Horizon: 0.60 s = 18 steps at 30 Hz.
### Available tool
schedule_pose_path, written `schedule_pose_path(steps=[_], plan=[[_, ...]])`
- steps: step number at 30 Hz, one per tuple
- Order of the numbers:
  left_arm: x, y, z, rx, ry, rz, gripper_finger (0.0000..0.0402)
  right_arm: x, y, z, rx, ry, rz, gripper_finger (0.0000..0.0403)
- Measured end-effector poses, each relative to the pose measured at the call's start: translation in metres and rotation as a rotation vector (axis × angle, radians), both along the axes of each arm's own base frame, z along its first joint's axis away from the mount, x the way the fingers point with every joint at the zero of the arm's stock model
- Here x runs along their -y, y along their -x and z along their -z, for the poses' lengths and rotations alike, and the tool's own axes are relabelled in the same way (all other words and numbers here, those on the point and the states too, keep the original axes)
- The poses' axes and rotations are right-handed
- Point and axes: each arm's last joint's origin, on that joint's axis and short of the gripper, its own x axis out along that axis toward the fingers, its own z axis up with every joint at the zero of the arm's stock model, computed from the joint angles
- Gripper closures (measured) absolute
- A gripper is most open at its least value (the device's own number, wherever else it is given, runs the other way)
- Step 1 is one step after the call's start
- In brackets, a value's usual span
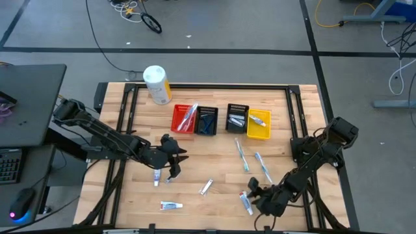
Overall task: Pick & Place Travel size toiletries
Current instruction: Put the white toothpaste into the yellow basket
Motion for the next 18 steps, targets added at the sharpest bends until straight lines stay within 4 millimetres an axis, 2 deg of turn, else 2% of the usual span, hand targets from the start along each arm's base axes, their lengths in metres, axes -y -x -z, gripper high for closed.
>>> schedule_pose_path(steps=[5, 9, 13, 18], plan=[[0.000, 0.000, 0.000, 0.001, 0.002, 0.000, 0.0274, 0.002, 0.001, -0.029, -0.003, -0.045, 0.143, 0.0233], [0.000, 0.000, 0.000, 0.002, 0.002, 0.001, 0.0274, 0.000, 0.000, -0.058, -0.006, -0.251, 0.277, 0.0233], [0.000, 0.000, 0.000, 0.009, 0.022, -0.012, 0.0274, 0.002, -0.002, -0.062, -0.073, -0.404, 0.404, 0.0233], [0.000, 0.000, 0.000, 0.022, 0.073, -0.044, 0.0274, 0.007, -0.009, -0.057, -0.177, -0.551, 0.596, 0.0233]])
